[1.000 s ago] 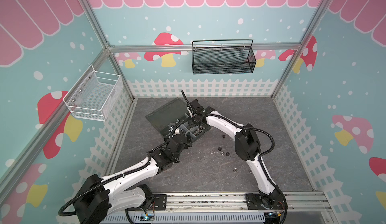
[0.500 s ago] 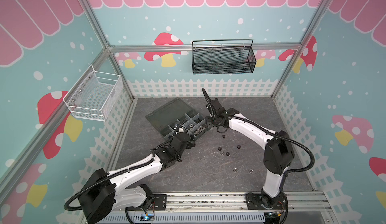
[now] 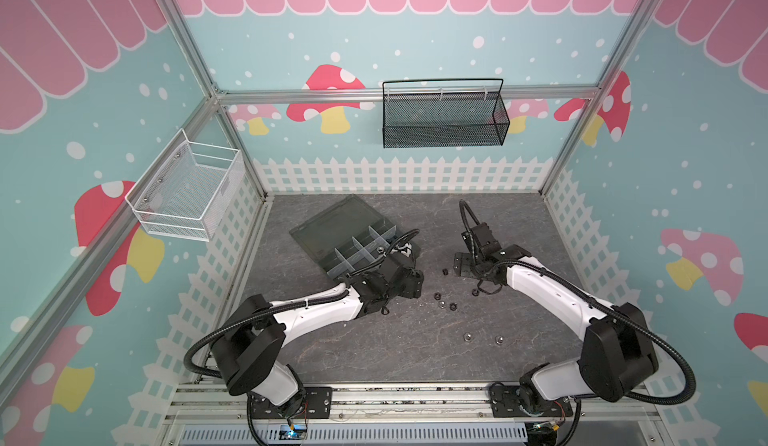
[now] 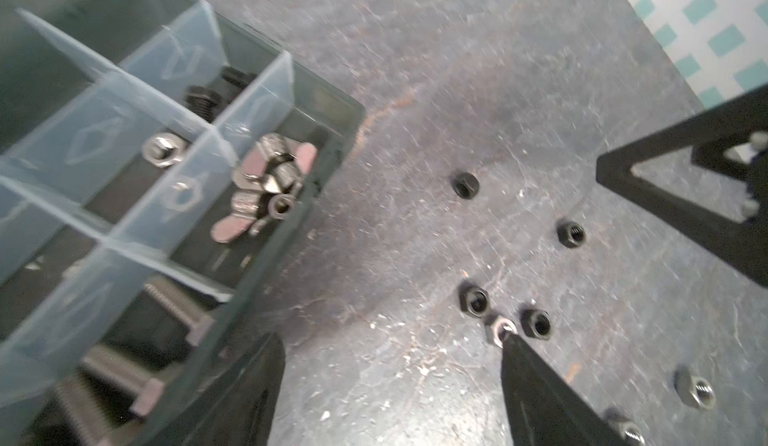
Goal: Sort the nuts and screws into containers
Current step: 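Move both grippers back over the nuts on the table, then lower and close the left gripper on a silver hex nut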
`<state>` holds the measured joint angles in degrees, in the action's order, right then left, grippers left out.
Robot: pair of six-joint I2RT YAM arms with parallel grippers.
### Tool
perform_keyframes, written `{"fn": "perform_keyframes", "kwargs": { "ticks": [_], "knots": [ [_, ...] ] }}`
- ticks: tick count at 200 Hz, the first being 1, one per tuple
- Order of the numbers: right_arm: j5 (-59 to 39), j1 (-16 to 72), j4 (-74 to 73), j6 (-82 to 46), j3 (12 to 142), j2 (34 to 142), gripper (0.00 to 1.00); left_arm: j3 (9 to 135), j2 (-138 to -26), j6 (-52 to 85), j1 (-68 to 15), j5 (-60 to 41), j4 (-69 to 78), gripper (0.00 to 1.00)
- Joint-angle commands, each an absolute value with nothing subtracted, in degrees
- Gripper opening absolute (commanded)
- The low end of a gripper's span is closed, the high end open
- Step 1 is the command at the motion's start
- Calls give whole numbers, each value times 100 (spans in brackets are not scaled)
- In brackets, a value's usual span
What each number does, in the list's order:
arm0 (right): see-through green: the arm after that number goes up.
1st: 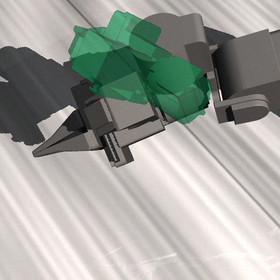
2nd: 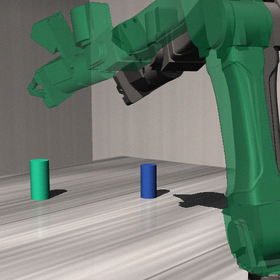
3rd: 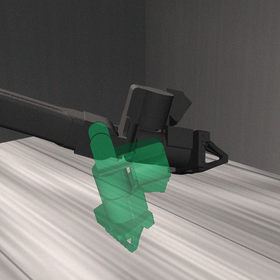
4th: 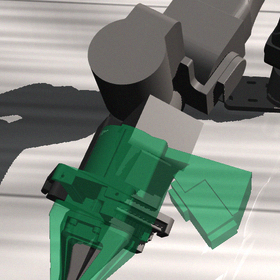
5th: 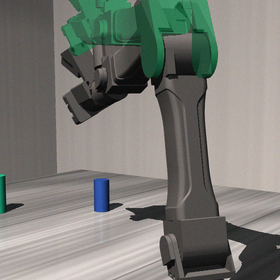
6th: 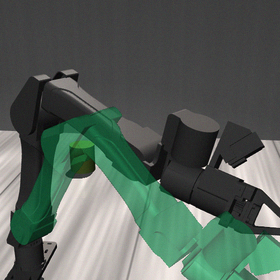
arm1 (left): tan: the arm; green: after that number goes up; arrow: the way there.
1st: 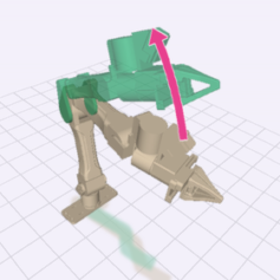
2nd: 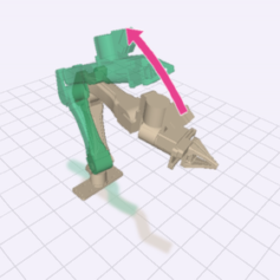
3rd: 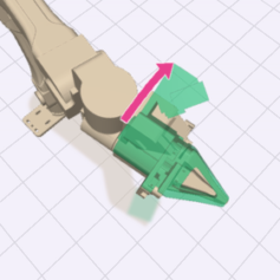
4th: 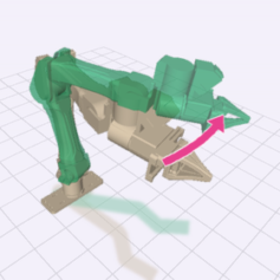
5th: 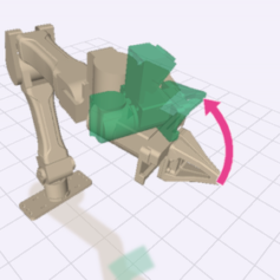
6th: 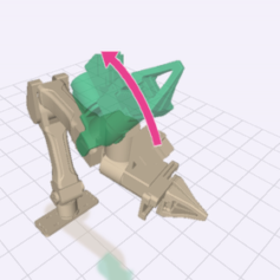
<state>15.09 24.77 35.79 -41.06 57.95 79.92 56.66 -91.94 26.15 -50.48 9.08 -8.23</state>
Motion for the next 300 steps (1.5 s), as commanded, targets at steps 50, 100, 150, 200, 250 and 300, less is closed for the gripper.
{"fn": "perform_keyframes", "kwargs": {
  "ticks": [50, 100, 150, 200, 250, 300],
  "knots": [
    [1800, 2048, 3659, -4534, 5077, 6936, 98, 6696, -10471, 2089, -5569, 27, -1438, 55],
    [1971, 1997, 3755, -4623, 4994, 6672, 98, 7236, -11108, 1805, -5733, 24, -1882, 41],
    [2006, 1986, 3750, -4609, 4995, 6683, 98, 7558, -11489, 1682, -5809, 26, -2104, 40],
    [2021, 1982, 3753, -4614, 4998, 6697, 98, 7892, -11795, 1691, -5810, 189, -2461, 40],
    [2018, 1978, 3716, -4573, 5019, 6724, 98, 8232, -12056, 1699, -5810, 227, -2831, 39],
    [2043, 1978, 3687, -4580, 5007, 6715, 98, 8422, -12153, 1720, -5814, 342, -3306, 38]
  ]
}}
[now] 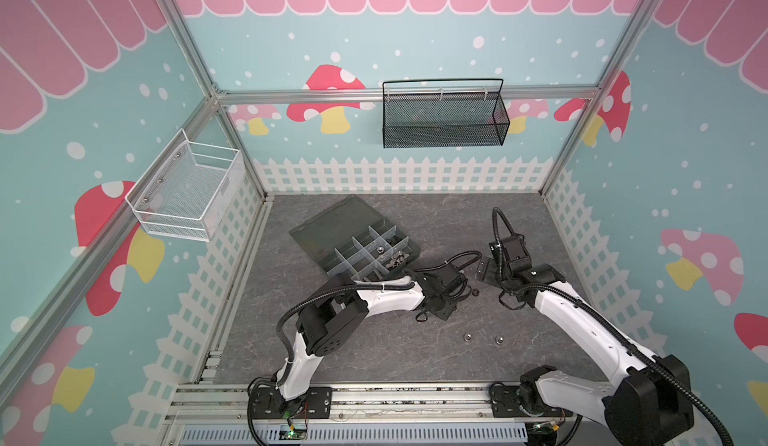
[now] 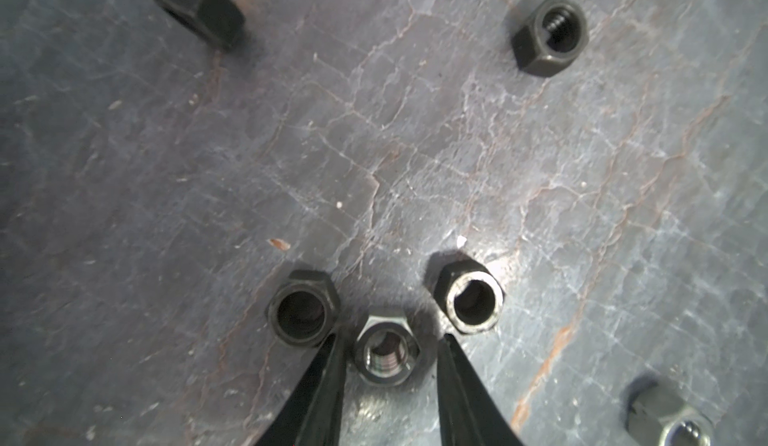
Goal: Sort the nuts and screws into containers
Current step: 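Lower and close the left gripper on a silver hex nut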
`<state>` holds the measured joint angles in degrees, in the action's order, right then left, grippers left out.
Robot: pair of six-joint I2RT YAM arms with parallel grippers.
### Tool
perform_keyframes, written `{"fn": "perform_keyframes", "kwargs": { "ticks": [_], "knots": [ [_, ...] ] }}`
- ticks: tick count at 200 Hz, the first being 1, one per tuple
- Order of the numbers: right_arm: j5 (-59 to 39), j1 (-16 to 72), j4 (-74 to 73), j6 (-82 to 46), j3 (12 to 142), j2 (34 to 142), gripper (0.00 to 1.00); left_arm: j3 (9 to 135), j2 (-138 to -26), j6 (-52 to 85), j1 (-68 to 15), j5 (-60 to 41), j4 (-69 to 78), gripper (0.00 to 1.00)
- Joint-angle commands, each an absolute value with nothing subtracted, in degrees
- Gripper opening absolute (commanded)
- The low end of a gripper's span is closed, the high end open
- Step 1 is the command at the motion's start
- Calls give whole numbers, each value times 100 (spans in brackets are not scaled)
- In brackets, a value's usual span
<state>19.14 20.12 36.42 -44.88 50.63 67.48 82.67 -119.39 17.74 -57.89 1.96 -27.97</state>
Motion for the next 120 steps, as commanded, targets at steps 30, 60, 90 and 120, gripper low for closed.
{"fn": "perform_keyframes", "kwargs": {
  "ticks": [30, 60, 90, 120],
  "knots": [
    [2065, 1978, 3691, -4581, 5008, 6708, 98, 8574, -12292, 1716, -5818, 407, -3496, 34],
    [2065, 1979, 3682, -4587, 4999, 6706, 98, 8799, -12445, 1633, -5817, 369, -3686, 34],
    [2059, 1978, 3681, -4584, 4976, 6684, 98, 9039, -12567, 1527, -5814, 473, -3993, 33],
    [2075, 1977, 3674, -4582, 4972, 6639, 98, 9123, -12596, 1485, -5812, 515, -4173, 31]
  ]
}}
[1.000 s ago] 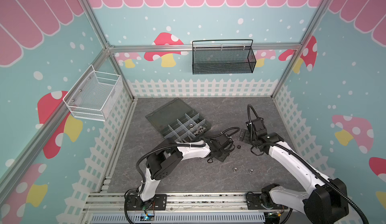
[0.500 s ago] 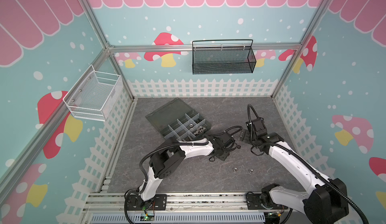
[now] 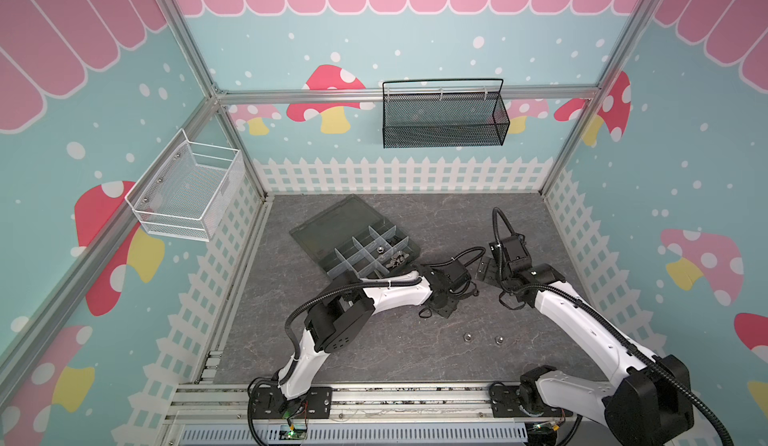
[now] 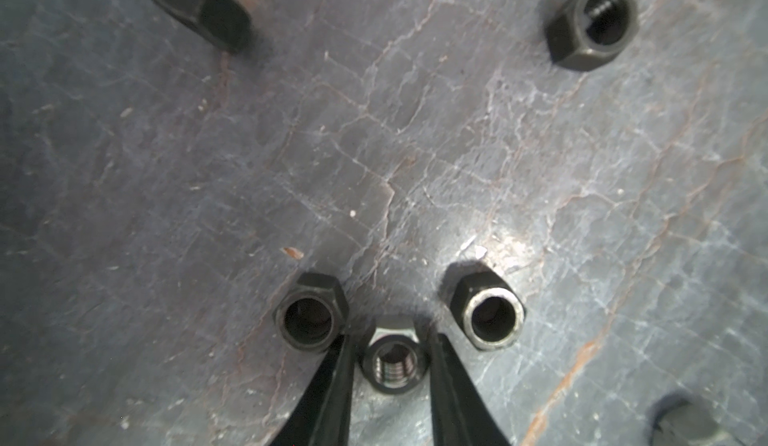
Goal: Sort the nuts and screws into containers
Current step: 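Lower and close the left gripper on a silver hex nut, then lift and carry the silver nut with the left gripper over the nut compartment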
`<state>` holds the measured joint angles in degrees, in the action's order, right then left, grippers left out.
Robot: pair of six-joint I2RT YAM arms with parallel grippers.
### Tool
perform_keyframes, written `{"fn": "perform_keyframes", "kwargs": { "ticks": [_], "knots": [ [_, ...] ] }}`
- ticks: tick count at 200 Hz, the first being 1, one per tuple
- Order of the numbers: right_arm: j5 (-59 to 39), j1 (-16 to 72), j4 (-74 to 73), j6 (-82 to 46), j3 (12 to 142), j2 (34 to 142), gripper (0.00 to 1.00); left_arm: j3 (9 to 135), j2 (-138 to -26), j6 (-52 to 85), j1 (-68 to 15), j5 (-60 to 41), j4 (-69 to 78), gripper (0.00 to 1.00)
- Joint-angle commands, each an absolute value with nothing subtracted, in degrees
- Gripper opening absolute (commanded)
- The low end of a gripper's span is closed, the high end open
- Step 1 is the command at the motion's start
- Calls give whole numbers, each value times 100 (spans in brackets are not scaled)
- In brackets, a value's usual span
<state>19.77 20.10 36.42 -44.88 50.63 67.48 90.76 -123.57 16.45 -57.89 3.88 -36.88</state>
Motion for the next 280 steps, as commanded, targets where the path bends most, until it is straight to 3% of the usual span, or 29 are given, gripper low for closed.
{"fn": "perform_keyframes", "kwargs": {
  "ticks": [1, 76, 191, 280],
  "knots": [
    [2079, 1978, 3674, -4580, 4973, 6642, 98, 9123, -12600, 1477, -5815, 517, -4178, 30],
    [2075, 1973, 3665, -4586, 5000, 6584, 98, 8898, -12486, 1456, -5824, 615, -4311, 20],
    [2035, 1968, 3617, -4516, 5099, 6647, 98, 7724, -11217, 1822, -5796, 1107, -3983, 14],
    [1929, 1969, 3590, -4557, 4977, 6586, 98, 7688, -10557, 1824, -5311, 1305, -3666, 12]
  ]
}}
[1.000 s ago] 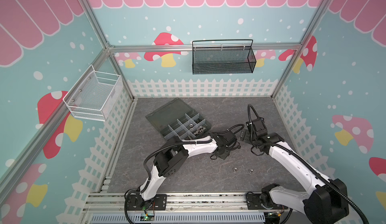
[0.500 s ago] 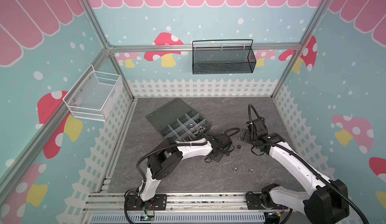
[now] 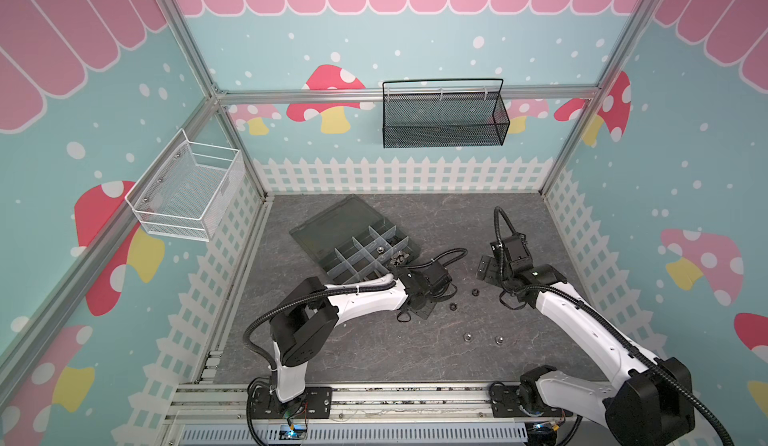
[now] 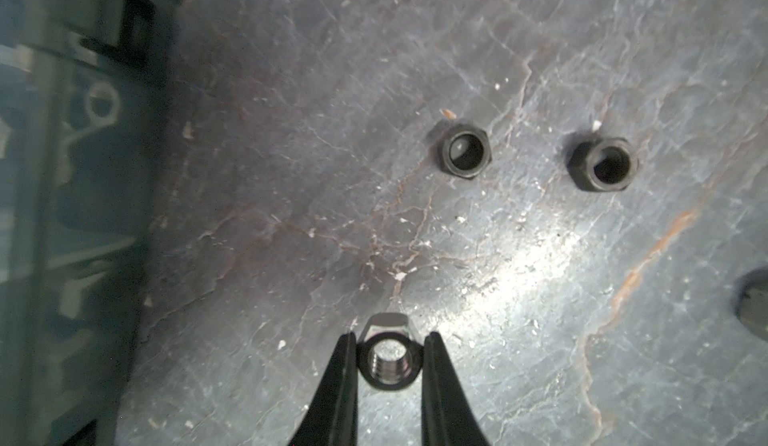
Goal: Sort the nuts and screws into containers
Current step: 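Lift and carry the silver nut with the left gripper over the nut compartment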
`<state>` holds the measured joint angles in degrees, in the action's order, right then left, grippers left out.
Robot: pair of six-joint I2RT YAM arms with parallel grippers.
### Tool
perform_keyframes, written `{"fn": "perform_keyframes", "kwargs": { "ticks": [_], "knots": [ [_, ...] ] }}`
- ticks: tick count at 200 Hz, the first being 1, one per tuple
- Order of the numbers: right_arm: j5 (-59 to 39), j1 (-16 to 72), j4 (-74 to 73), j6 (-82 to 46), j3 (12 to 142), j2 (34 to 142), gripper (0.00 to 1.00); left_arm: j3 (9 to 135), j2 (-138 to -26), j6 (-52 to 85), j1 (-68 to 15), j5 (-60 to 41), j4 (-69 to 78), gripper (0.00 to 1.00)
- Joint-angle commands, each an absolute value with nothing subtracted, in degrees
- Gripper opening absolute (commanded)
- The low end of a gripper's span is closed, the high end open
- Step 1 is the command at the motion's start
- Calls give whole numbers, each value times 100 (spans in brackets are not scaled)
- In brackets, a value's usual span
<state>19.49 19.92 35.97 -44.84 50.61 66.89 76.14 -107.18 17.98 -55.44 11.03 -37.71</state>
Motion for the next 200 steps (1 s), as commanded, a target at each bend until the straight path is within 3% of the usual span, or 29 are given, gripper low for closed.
{"fn": "perform_keyframes", "kwargs": {
  "ticks": [1, 118, 200],
  "knots": [
    [1931, 1969, 3597, -4559, 4976, 6585, 98, 7689, -10548, 1822, -5297, 1307, -3666, 12],
    [1863, 1969, 3595, -4641, 4904, 6603, 98, 8446, -10626, 1192, -3319, 1355, -3404, 12],
    [1817, 1968, 3584, -4653, 4926, 6586, 98, 8760, -11138, 1125, -2839, 1006, -3437, 12]
  ]
}}
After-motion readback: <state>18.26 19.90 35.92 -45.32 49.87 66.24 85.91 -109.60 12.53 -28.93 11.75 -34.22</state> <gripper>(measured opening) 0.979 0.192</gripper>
